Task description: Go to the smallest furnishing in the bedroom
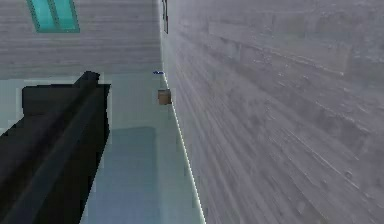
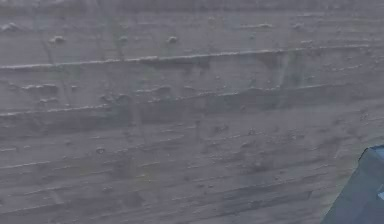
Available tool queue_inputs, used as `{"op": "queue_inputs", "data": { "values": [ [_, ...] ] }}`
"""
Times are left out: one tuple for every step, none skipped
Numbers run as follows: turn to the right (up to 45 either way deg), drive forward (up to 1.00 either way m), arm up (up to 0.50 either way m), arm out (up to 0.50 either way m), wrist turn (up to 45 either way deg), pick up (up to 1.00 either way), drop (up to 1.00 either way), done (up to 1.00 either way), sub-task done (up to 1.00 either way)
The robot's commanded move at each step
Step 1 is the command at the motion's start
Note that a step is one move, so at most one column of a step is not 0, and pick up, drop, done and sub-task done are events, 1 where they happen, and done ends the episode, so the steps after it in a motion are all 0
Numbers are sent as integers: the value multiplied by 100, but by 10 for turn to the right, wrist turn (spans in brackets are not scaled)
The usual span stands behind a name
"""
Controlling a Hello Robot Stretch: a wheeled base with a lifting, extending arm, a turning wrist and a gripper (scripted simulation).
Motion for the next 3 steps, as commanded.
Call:
{"op": "queue_inputs", "data": {
  "values": [
    [-120, 0, 0, 0, 0, 0, 0, 0, 0],
    [0, 100, 0, 0, 0, 0, 0, 0, 0],
    [0, 100, 0, 0, 0, 0, 0, 0, 0]
  ]
}}
